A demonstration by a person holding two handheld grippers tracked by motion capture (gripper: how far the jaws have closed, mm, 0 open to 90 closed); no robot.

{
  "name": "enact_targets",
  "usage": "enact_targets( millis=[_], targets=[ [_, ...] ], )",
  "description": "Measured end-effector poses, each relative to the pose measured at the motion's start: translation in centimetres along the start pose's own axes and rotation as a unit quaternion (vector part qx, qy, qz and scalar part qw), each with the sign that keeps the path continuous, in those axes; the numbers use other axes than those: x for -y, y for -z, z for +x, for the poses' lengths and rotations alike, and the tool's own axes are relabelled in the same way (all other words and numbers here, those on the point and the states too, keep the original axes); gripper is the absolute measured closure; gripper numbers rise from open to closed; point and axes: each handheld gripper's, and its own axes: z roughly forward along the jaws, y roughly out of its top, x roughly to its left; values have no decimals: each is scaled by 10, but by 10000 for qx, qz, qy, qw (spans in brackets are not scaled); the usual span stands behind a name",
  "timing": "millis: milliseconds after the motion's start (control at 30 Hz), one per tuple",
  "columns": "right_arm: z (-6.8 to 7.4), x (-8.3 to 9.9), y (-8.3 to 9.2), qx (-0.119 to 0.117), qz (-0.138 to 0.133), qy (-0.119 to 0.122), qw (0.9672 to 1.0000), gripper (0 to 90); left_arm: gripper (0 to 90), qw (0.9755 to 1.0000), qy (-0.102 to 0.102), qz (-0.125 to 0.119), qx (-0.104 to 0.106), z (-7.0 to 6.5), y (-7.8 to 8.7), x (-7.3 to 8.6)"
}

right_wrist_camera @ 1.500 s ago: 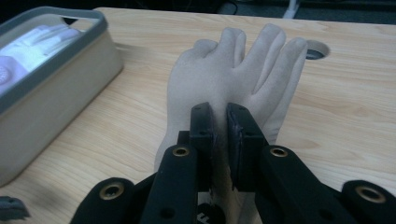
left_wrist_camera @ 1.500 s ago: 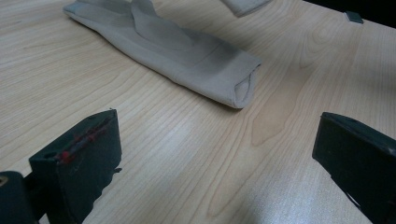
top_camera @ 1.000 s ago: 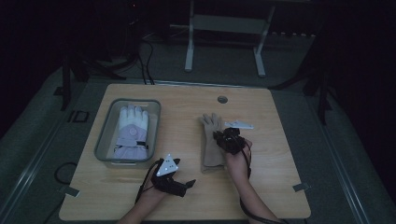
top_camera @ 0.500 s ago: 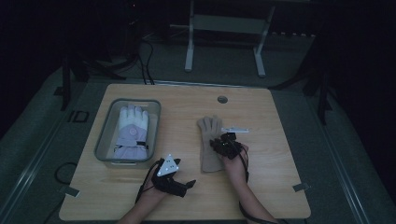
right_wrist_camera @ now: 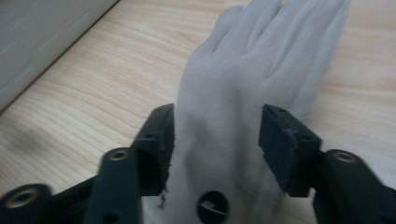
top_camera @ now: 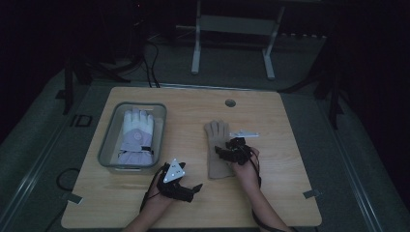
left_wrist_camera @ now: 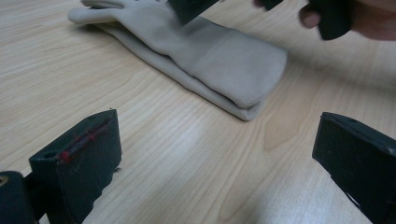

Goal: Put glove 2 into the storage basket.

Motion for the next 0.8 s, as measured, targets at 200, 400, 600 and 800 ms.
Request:
enact_targets(
  millis=[200, 400, 600, 800],
  targets=[
    [-21, -14, 16, -197, -206, -187, 9994, 289, 16, 9991, 213, 127, 334, 1, -2, -9],
    [-34, -27, 13, -453, -117, -298, 9985, 167, 71, 9980, -154, 437, 433, -7, -13, -19],
    [-37, -35, -2, -472, 119, -225, 9986, 182, 144, 9951, -544, 511, 650, -11, -28, -28],
    [-50, -43, -21, -416, 234, -420, 9980, 233, 150, 9892, -1045, 750, 705, -15, -51, -38]
  ],
)
